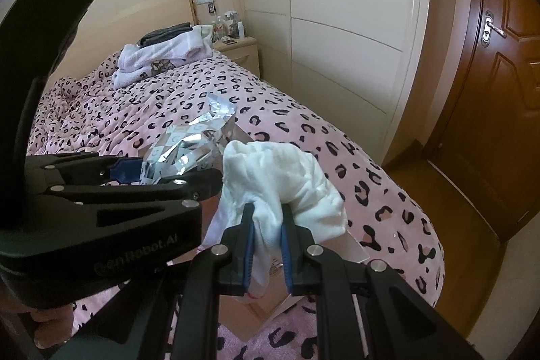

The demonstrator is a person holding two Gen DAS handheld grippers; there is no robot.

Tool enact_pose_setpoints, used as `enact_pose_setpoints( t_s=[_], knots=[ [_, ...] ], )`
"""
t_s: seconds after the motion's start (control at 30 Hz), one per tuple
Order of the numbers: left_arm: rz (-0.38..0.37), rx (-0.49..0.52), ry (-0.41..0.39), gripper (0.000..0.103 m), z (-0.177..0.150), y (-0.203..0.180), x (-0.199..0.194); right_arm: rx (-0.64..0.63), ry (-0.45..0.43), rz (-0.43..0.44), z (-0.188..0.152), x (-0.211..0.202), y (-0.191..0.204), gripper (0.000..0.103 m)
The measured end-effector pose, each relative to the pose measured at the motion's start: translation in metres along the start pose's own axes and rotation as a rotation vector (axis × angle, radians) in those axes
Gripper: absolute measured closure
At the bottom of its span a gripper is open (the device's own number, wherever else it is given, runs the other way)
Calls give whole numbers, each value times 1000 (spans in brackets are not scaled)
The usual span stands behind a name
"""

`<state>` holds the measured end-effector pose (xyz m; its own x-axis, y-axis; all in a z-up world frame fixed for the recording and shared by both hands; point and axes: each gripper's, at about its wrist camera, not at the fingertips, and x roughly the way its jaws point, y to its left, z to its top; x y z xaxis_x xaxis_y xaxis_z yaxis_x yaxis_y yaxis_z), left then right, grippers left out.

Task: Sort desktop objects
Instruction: 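Carry the foil packet and white sock with both tools to the white paper bag, then lower the foil packet into the bag and open the left tool while the right tool releases the sock inside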

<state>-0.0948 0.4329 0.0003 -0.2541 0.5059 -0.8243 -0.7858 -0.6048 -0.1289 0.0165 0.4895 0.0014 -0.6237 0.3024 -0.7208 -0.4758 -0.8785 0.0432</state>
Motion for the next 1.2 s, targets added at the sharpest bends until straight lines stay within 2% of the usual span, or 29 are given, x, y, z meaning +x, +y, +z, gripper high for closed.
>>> enact_pose_setpoints(
  t_s=[0.6,0.73,1.2],
  knots=[
    [-9,-32,-6,51,8,4,-11,26,-7,42,6,-7,-8,81],
    [-13,-38,-17,50,10,5,-17,24,-9,50,8,-11,-8,77],
    [14,-54,-48,45,9,13,-31,58,8,81,6,-13,-13,71]
  ],
)
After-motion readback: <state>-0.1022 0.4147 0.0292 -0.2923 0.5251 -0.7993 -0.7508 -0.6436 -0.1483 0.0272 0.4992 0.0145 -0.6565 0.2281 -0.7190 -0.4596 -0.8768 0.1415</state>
